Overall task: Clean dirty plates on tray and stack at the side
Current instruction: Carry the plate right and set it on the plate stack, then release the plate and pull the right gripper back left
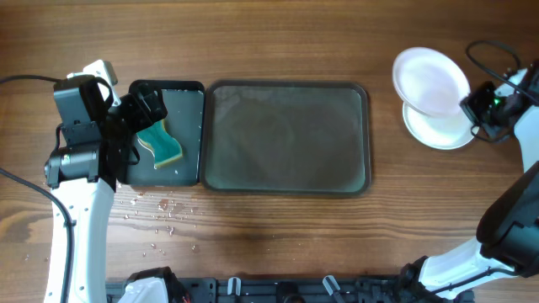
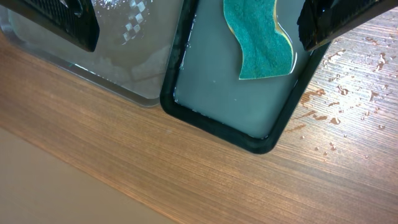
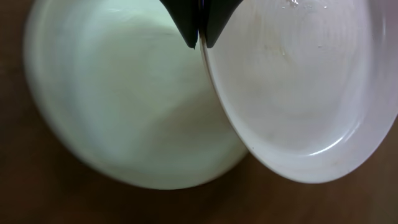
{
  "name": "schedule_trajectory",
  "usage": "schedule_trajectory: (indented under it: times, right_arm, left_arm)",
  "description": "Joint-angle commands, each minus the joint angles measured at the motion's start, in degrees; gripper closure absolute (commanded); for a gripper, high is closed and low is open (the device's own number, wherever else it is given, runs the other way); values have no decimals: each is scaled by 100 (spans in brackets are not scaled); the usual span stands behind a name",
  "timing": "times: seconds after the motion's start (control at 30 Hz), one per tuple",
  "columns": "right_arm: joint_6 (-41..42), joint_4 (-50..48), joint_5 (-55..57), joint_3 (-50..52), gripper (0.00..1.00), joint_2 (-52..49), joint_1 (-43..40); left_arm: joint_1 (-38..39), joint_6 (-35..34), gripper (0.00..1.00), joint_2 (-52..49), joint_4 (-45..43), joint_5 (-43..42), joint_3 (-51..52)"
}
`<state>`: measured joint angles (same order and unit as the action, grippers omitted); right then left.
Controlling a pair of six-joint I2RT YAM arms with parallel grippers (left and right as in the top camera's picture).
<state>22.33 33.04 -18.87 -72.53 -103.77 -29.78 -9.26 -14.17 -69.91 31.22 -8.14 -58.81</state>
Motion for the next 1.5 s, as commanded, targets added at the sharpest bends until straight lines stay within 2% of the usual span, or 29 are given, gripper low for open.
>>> schedule_trajectory:
  times: [0.0, 0.27, 0.43, 0.47, 0.5, 0.53, 0.6, 0.67, 0.97, 1.0, 1.07, 1.2, 1.4, 1.47]
  right_arm:
    - [-245, 72, 1049, 7, 96, 195, 22]
    - [-282, 201, 1923, 111, 95, 192, 42]
    - [-289, 195, 1961, 236, 93, 188, 42]
    - [-286, 190, 1958, 264, 85, 188, 42]
    - [-286, 188, 1958, 284, 69, 188, 42]
    - [-289, 179, 1958, 299, 59, 188, 42]
    - [-365, 133, 1958, 315, 48, 188, 42]
    - [-645, 50, 1958, 323, 43, 188, 42]
    - [-1939, -822, 1950, 627, 43, 186, 39]
    - [-1947, -938, 1943, 688, 47, 186, 39]
    - [-1945, -1073, 1930, 776, 50, 186, 39]
    - [-2337, -1473, 1932, 1119, 50, 164, 22]
    - [-2371, -1722, 1714, 1357, 51, -249, 24]
    - [-2380, -1784, 1394, 1357, 62, -319, 24]
  left_arm:
    - [4, 28, 0, -7, -13, 33, -72]
    - [4, 28, 0, -7, -13, 33, -72]
    - [4, 28, 0, -7, -13, 33, -72]
    - [4, 28, 0, -7, -13, 33, -72]
    - [4, 28, 0, -7, -13, 33, -72]
    - [4, 28, 0, -7, -13, 33, -72]
    - [4, 28, 0, -7, -13, 33, -72]
    - [4, 28, 0, -7, -13, 33, -72]
    - [4, 28, 0, -7, -13, 33, -72]
    - [4, 28, 0, -7, -13, 33, -72]
    - [4, 28, 0, -7, -13, 33, -72]
    - [4, 28, 0, -7, -13, 33, -72]
    - [4, 28, 0, -7, -13, 33, -72]
    - [4, 28, 0, -7, -13, 33, -72]
